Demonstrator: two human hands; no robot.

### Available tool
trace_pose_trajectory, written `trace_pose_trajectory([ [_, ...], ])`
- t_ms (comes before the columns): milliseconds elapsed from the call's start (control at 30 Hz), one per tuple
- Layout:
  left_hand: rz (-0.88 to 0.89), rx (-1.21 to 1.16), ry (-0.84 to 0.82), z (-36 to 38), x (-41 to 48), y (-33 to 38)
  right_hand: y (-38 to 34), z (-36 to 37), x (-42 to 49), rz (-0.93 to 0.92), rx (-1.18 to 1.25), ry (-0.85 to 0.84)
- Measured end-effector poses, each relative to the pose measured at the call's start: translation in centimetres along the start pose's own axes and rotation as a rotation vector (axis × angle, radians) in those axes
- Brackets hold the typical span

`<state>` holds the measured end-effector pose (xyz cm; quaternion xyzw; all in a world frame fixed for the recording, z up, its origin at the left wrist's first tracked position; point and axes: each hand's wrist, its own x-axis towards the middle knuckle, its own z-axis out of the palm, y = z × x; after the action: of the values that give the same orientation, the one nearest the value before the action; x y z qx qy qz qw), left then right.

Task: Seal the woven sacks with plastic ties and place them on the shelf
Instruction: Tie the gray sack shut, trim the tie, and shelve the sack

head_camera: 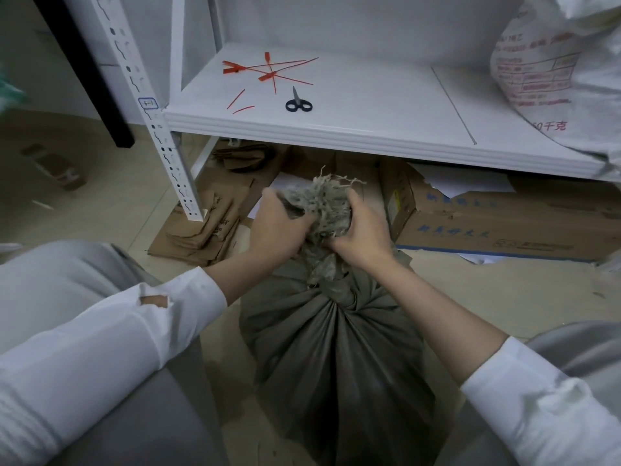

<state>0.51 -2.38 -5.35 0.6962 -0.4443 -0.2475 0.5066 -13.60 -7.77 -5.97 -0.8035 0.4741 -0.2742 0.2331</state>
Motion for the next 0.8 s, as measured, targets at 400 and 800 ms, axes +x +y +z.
trace_pose_trajectory([
  [400, 0.216, 0.182, -0.246, 1.2, -0.3, -2.4, -3.9, 0.2, 1.2, -0.067, -0.200, -0.156],
  [800, -0.015, 0.577, -0.578, -1.6, 5.4, -1.7, -4.6, -2.9, 7.0, -0.053, -0.207, -0.267],
])
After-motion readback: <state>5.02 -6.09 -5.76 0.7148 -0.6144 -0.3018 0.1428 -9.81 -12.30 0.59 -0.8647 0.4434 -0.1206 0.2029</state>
